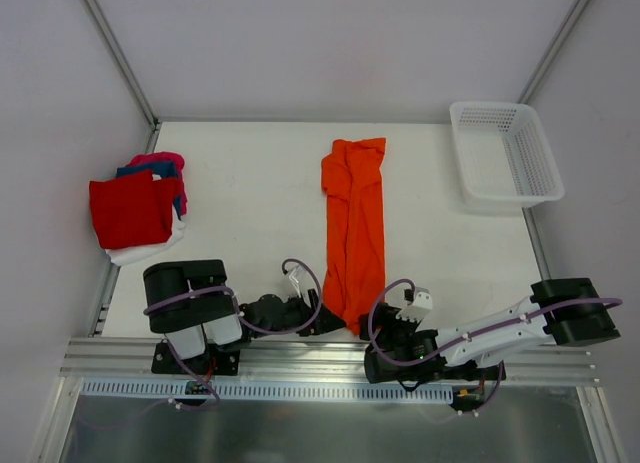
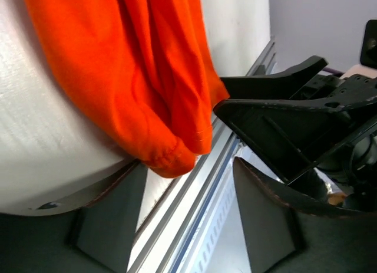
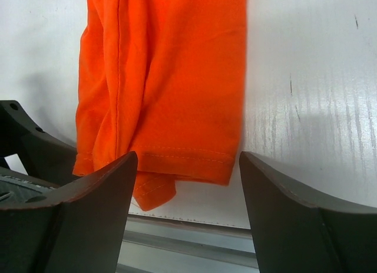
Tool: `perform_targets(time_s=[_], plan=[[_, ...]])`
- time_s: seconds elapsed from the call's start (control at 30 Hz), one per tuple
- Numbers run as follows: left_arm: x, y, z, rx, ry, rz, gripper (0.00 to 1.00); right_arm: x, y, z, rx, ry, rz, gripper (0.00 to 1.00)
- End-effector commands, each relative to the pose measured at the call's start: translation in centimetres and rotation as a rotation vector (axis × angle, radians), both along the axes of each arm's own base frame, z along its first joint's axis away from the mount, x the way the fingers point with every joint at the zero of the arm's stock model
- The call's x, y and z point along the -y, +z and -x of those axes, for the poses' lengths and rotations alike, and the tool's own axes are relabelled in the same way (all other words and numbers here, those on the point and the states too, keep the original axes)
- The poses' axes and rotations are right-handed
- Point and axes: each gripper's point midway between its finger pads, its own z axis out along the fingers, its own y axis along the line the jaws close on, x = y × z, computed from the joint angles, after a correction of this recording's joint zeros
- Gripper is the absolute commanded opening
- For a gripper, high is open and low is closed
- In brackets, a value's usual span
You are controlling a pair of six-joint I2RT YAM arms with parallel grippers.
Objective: Fold and stack the t-shirts
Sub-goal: Fold the tshirt
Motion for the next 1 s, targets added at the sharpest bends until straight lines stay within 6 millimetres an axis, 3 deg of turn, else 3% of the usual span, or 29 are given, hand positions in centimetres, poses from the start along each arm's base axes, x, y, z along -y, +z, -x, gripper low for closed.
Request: perform_targets(time_s=[0.0, 0.13, 0.2, 0.27, 0.37, 0.67, 0.8, 0.9, 0.93, 0.97], plan=[[-4.2, -4.6, 2.1, -0.057, -0.033, -0.174, 0.61, 0.4, -0.9, 0.4, -0.029, 0.007, 0.023, 0.72], [-4.7, -5.5, 2.1, -0.054, -0.040, -0.257, 0.36, 0.5, -1.0, 0.4, -0.028, 0.003, 0.026, 0.57], [-4.7, -5.5, 1.7, -0.039, -0.027, -0.298, 0.32, 0.5, -1.0, 0.4, -0.026, 0.004, 0.027, 0.54], [-5.0, -5.5, 1.3, -0.021, -0.021, -0.350, 0.21, 0.5, -1.1, 0.3, -0.024, 0.002, 0.030, 0.48], [-5.0, -4.7, 0.5, 0.023, -0.005, -0.374, 0.19, 0.6, -1.1, 0.3, -0.023, 0.002, 0.033, 0.45], [-5.4, -5.2, 0.2, 0.031, 0.001, -0.418, 0.21, 0.4, -1.1, 0.4, -0.023, 0.008, 0.037, 0.41], [-5.1, -4.9, 0.4, 0.029, -0.012, -0.397, 0.31, 0.4, -1.0, 0.4, -0.023, 0.010, 0.038, 0.41], [-5.2, -4.6, 0.7, 0.029, -0.022, -0.395, 0.67, 0.4, -1.1, 0.4, -0.026, 0.010, 0.039, 0.41], [-5.1, -4.0, 0.6, 0.036, -0.018, -0.381, 0.88, 0.5, -1.1, 0.4, -0.025, 0.011, 0.042, 0.41], [-5.8, -4.5, 0.6, 0.027, -0.013, -0.419, 0.90, 0.5, -1.1, 0.5, -0.027, 0.010, 0.041, 0.41]])
